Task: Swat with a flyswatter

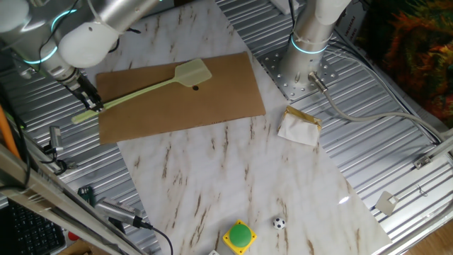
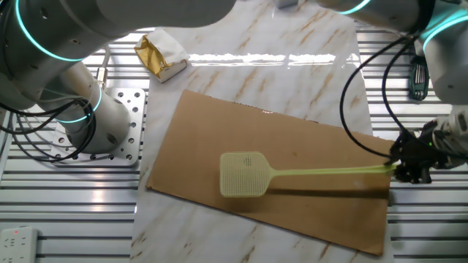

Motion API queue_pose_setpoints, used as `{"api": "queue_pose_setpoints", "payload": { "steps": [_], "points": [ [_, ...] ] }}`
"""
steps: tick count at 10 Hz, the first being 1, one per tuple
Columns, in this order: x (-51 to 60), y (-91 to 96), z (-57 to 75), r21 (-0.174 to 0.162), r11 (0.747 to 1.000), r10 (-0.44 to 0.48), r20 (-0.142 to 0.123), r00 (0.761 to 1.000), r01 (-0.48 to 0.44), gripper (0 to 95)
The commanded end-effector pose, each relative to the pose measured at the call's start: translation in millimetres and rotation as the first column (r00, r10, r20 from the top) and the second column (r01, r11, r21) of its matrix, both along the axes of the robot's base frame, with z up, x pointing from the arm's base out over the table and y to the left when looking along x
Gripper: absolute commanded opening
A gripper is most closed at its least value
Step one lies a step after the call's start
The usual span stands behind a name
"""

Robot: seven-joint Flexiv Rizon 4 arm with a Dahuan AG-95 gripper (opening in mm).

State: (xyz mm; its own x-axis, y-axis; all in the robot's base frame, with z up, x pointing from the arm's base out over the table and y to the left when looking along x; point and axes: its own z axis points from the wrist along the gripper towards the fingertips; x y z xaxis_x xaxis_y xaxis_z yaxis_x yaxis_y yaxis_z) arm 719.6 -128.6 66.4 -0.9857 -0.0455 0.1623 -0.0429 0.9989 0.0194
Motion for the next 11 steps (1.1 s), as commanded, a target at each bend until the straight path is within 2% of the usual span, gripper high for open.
{"api": "queue_pose_setpoints", "payload": {
  "steps": [1,11],
  "points": [
    [-2.9,4.8,-0.4,0.003,1.000,-0.005,0.002,1.000,0.005,0.0],
    [-12.8,28.4,-2.8,-0.002,0.999,-0.038,-0.021,0.999,0.038,0.0]
  ]
}}
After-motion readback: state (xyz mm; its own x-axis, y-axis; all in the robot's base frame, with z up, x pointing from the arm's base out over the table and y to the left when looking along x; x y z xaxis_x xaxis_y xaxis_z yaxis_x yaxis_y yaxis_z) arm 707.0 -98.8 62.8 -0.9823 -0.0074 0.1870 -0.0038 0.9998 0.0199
